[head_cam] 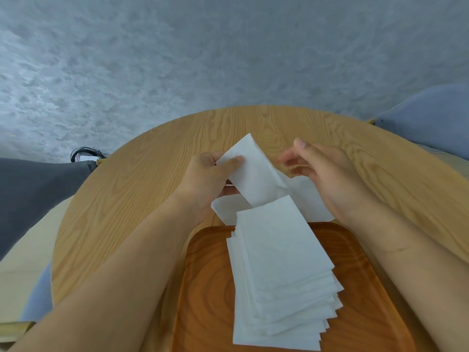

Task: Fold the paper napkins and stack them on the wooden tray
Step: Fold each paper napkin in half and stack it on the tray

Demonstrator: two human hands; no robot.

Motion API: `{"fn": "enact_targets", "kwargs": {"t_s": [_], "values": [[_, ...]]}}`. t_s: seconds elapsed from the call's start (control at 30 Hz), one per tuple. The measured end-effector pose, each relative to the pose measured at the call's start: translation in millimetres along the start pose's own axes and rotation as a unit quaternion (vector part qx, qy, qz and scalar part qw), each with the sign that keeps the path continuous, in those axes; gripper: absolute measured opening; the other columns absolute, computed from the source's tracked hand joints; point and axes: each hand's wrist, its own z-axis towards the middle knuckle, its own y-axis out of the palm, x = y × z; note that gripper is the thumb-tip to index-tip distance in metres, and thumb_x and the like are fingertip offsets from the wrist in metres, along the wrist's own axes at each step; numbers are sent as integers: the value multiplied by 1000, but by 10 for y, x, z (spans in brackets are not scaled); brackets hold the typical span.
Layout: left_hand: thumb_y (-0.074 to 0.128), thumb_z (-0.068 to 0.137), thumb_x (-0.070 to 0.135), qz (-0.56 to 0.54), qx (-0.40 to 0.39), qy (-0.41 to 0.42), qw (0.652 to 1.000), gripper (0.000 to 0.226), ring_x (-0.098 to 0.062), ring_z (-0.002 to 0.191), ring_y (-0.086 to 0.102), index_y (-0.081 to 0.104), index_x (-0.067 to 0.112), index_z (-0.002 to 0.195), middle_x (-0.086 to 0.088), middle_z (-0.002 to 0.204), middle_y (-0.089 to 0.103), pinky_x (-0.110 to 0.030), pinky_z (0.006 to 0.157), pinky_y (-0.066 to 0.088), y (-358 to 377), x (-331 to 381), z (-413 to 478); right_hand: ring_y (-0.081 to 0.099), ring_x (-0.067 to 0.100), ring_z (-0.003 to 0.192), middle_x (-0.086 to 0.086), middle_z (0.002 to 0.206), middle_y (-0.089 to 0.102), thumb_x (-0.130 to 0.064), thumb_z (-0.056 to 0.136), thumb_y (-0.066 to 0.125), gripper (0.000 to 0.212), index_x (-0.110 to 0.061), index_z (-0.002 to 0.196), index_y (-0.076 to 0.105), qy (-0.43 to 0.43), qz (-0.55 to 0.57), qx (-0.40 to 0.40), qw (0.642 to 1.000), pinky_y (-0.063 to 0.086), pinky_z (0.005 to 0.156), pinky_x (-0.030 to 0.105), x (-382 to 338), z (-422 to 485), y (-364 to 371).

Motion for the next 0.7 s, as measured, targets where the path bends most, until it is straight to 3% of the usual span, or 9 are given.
{"fn": "enact_targets", "kwargs": {"t_s": [0.07,0.2,0.33,0.4,0.57,0.63,0.7], "values": [[63,103,18,-6,-4,3,1000,21,-25,97,79,77,6,112,-10,107,81,-33,75,65,7,13,-7,69,12,114,-7,109,80,-64,85,56,45,-29,85,84,11,-5,-7,1000,50,104,41,15,15,6],[52,107,11,3,-39,35,999,27,-29,98,77,77,9,115,-14,109,79,-35,79,64,24,58,-26,66,9,122,-7,119,78,-43,94,54,36,-23,91,84,26,14,-18,999,45,113,46,36,34,-10],[49,109,14,-8,-63,63,996,29,-32,101,76,76,9,118,-17,110,78,-37,82,63,32,103,-58,66,24,121,2,117,78,-25,104,55,31,-21,97,85,24,4,-19,1000,44,115,53,42,11,-18],[47,111,22,-22,-61,61,996,32,-32,99,75,74,7,118,-16,107,77,-38,82,63,31,114,-71,66,32,119,9,116,77,-20,105,56,30,-22,98,85,22,8,-11,1000,44,114,55,24,-4,-9],[32,107,61,-79,-50,15,996,66,-27,104,78,72,12,126,-11,112,80,-38,84,63,30,173,-77,71,25,115,1,113,80,-17,105,57,26,-19,105,83,24,35,1,999,49,111,52,-43,-28,1],[44,107,52,-45,-20,47,998,53,-27,101,78,72,10,123,-9,111,80,-36,81,64,28,172,-85,73,23,111,3,112,80,-17,104,58,24,-17,106,83,23,51,-10,998,53,108,48,-69,-38,-1],[57,107,29,-11,13,80,997,30,-28,100,78,74,6,117,-10,108,80,-34,78,64,13,158,-89,74,23,107,6,111,80,-24,100,62,23,-18,100,84,20,70,-31,997,56,104,43,-101,-55,-18]]}}
